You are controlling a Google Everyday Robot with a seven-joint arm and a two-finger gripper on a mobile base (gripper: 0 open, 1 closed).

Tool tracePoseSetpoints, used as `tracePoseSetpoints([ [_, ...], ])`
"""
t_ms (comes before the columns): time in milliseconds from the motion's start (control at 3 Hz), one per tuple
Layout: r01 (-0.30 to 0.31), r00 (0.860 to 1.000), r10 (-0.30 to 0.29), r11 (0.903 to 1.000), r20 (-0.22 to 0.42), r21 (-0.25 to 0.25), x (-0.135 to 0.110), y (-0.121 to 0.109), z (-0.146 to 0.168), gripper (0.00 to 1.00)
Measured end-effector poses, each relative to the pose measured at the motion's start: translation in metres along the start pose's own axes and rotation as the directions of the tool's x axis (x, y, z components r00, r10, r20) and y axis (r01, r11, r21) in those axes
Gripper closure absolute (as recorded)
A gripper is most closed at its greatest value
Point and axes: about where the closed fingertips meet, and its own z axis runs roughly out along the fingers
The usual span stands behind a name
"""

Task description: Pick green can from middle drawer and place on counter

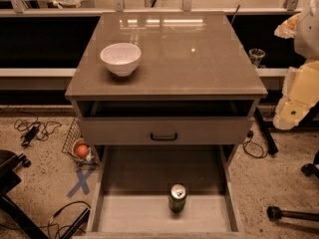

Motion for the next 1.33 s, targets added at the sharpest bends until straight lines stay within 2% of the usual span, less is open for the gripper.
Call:
tracePoseSetpoints([
  [333, 0.000, 1.000, 0.000, 1.0000, 0.000, 0.000, 0.000, 0.000, 0.000, 0.00],
  [667, -0.013, 0.999, 0.013, 0.9999, 0.049, -0.007, 0.003, 0.002, 0.013, 0.00],
  [1000, -0.035, 0.981, 0.044, 0.9982, 0.189, -0.048, 0.017, 0.016, 0.063, 0.00],
  [1333, -0.075, 0.930, 0.106, 0.9922, 0.352, -0.100, 0.036, 0.039, 0.133, 0.00],
])
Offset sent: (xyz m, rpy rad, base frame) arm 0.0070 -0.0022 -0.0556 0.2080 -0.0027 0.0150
